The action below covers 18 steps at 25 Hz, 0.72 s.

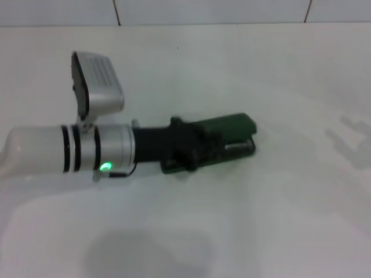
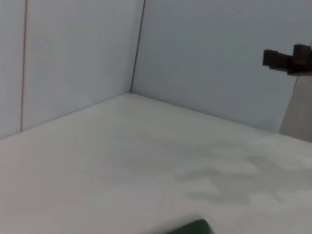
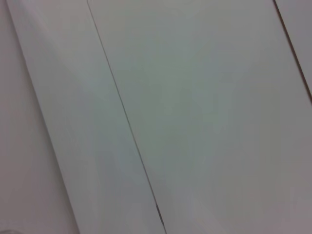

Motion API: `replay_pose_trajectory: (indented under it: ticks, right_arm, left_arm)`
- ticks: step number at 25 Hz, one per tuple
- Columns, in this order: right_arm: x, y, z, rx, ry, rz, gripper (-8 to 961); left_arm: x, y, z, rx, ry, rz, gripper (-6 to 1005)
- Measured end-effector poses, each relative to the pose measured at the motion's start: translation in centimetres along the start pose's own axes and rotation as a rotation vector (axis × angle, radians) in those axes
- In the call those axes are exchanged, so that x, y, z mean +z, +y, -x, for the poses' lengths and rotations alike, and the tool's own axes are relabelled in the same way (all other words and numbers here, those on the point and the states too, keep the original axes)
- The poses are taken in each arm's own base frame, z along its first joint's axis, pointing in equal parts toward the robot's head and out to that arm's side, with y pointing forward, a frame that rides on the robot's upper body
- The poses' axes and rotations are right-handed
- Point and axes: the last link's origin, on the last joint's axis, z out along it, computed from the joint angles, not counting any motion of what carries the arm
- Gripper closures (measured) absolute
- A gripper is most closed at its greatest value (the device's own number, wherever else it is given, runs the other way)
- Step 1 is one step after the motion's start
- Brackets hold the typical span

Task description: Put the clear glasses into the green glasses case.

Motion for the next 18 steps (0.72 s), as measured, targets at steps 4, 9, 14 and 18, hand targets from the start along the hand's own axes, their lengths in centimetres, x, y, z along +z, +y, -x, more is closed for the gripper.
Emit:
replay_pose_trajectory:
  ticks: [4, 9, 14, 18]
  right_arm:
    - [0.2, 0.0, -0.2, 0.005, -0.003, 0.0, 446]
    - [0.4, -0.2, -0.3, -0.002, -0.002, -0.006, 445]
    - [0.5, -0.2, -0.3, -0.004, 0.0, -0.01, 443]
    - [0.5, -0.2, -0.3, -0.005, 0.004, -0.01, 441]
  left_arm:
    - [-0.2, 0.4, 0.7, -0.003, -0.008, 0.007, 837]
    - [-0.6, 1.1, 1.6, -0.017, -0.008, 0.022, 836]
    - [-1.2, 2.1, 1.7, -0.006, 0.037, 0.062, 832]
    - [-1.9, 2.8, 1.1, 0.001, 0.086, 0.097, 829]
